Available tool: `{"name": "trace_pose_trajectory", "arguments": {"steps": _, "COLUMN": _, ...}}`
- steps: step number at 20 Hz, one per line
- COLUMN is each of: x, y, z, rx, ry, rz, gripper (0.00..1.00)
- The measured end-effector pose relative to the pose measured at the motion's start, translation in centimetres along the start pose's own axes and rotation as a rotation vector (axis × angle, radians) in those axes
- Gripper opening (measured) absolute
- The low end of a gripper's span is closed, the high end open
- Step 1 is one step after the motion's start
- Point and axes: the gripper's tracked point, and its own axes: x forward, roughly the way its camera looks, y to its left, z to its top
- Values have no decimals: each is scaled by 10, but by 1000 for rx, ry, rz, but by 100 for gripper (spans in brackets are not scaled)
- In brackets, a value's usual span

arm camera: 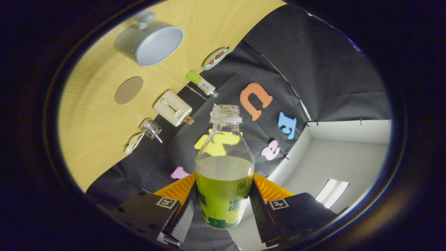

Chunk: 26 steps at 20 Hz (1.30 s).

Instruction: Take the bottle from table, then pour the juice into the cup, finally place the bottle on the coaster

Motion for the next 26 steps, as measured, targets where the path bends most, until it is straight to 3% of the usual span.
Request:
{"name": "trace_pose_trajectory", "arguments": {"steps": 10, "x": -5, "y": -8, "z": 13, "rx": -8, "ry": -33, "rz": -30, "gripper": 80}}
{"name": "trace_pose_trajectory", "arguments": {"steps": 16, "x": -1, "y": 8, "z": 8, "rx": 109, "ry": 9, "rz": 48, "gripper": 81}}
{"name": "trace_pose_trajectory", "arguments": {"steps": 21, "x": -2, "y": 36, "z": 4, "rx": 372, "ry": 75, "rz": 222, "gripper": 81}}
{"name": "trace_pose_trajectory", "arguments": {"steps": 26, "x": -9, "y": 41, "z": -1, "rx": 713, "ry": 135, "rz": 320, "gripper": 81}}
